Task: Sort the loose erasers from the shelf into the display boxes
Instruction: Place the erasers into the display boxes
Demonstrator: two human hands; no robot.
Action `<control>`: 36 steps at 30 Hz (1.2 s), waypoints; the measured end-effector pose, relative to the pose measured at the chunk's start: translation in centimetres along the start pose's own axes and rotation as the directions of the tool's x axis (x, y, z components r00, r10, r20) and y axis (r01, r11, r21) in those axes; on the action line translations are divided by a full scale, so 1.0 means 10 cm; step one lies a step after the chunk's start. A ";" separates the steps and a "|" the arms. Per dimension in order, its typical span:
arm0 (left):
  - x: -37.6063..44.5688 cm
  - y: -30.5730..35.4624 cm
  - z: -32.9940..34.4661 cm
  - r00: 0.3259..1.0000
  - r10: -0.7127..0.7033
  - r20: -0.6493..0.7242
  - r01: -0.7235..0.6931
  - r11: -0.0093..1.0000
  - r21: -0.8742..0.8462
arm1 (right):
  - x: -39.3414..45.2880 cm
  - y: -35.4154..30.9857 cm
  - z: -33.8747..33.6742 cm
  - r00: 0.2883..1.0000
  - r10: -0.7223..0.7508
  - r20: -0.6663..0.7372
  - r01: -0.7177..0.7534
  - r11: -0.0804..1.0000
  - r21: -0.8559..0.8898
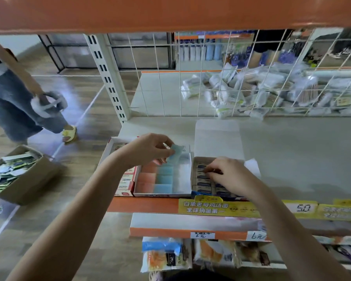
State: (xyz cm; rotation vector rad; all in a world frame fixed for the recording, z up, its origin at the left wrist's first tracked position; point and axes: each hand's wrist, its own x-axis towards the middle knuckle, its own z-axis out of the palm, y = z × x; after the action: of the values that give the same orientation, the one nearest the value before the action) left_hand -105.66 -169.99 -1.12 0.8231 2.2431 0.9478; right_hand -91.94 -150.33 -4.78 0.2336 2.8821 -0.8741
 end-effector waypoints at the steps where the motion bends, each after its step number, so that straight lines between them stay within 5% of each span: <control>1: 0.01 -0.03 -0.03 1.000 -0.005 0.017 0.004 0.998 0.057 | 0.00 -0.01 0.00 1.000 0.002 -0.007 -0.002 1.000 -0.016; 4: 0.04 -0.08 -0.09 0.994 -0.020 0.103 -0.008 0.964 0.267 | 0.00 -0.09 -0.02 0.997 -0.006 -0.082 0.001 0.998 -0.062; 9: 0.08 -0.07 -0.10 0.953 -0.023 0.303 -0.092 0.929 0.359 | -0.01 -0.33 -0.04 0.965 -0.113 -0.238 0.096 0.992 -0.081; 14: 0.14 -0.10 -0.07 0.927 -0.022 0.374 -0.161 0.878 0.451 | 0.04 -0.46 0.06 0.979 -0.074 -0.190 0.058 0.994 -0.088; 25: 0.22 -0.11 -0.05 0.893 -0.021 0.450 -0.269 0.776 0.570 | 0.04 -0.54 0.15 0.985 -0.022 -0.173 0.009 0.997 -0.077; 36: 0.21 -0.13 -0.04 0.907 0.031 0.420 -0.277 0.796 0.539 | 0.05 -0.53 0.18 0.985 0.000 -0.171 0.000 1.000 0.002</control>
State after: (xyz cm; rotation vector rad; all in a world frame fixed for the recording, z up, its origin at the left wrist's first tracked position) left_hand -107.73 -169.38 -2.45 1.3561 2.1283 0.0837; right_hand -93.22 -155.66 -3.49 0.3245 3.0381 -0.8983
